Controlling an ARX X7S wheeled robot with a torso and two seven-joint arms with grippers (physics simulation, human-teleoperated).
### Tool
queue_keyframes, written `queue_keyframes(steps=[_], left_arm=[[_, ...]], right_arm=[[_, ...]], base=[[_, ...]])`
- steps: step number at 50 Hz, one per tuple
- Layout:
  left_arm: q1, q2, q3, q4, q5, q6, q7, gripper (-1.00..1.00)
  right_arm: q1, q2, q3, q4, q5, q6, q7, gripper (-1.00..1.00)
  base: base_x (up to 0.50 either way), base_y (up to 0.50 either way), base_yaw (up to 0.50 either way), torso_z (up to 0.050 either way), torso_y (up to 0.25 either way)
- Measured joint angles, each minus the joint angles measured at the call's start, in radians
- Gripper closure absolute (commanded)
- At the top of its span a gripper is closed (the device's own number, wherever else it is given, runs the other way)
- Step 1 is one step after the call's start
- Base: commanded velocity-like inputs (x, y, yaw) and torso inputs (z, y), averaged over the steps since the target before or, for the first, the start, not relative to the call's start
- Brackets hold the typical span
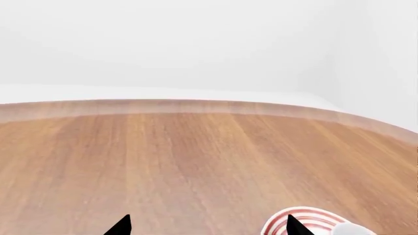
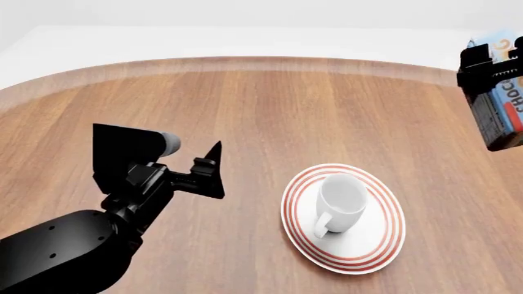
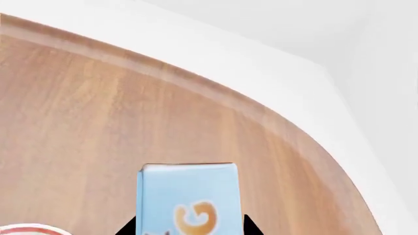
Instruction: Pick up the white mug and put it on the plate, and put the chocolate pudding to the right of the plate.
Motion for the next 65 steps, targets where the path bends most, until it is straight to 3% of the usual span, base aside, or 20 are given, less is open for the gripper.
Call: queue_keyframes(steps=[14, 31, 65], left_arm=[[-0.001, 0.006, -0.001, -0.004, -0.001, -0.005, 0.005, -1.0], [0.003, 0.011, -0.004, -0.009, 0.0, -0.005, 0.01, -1.0], [0.024, 0.016, -0.004, -0.014, 0.01, 0.002, 0.011, -1.0]], right_arm=[[0.015, -0.057, -0.072, 0.151, -0.057, 0.089, -0.092, 1.0], [-0.031, -0.026, -0.132, 0.114, -0.07, 0.13, -0.168, 1.0], [-0.267, 0.134, 0.019, 0.075, 0.179, -0.058, -0.117, 1.0]], base=[[0.0, 0.0, 0.0, 0.0, 0.0], [0.0, 0.0, 0.0, 0.0, 0.0], [0.0, 0.0, 0.0, 0.0, 0.0]])
